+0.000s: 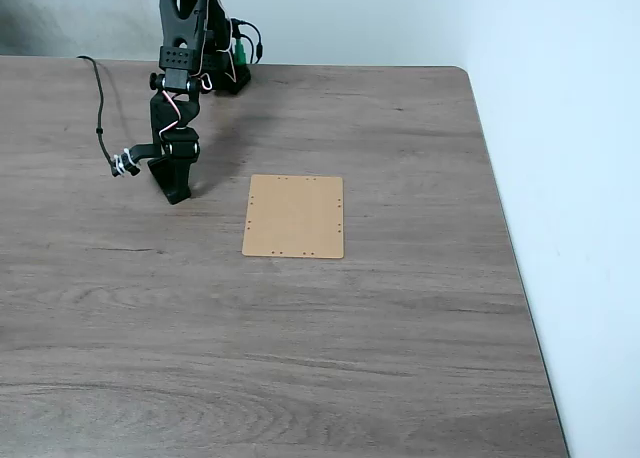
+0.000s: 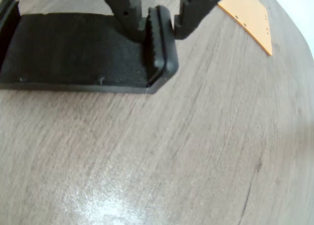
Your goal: Grasp a black block and then place it on the board.
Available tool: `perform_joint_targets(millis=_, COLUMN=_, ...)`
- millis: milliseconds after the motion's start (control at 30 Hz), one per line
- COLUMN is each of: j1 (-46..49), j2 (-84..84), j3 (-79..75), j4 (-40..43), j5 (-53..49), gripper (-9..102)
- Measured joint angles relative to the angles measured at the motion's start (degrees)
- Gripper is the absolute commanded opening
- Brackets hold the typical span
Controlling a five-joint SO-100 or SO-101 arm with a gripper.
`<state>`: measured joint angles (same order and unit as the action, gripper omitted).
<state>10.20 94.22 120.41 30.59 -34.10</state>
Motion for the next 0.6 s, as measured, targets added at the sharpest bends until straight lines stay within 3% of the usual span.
perform_joint_targets(millis=367, j1=-7.03, j2=5.45, j3=-12.04, j4=17.49, j5=2.55, gripper=0)
perform_joint_targets(millis=600, j1=-16.17, j2=4.92, j3=-23.12, j4=23.29, j5=5.89, gripper=0)
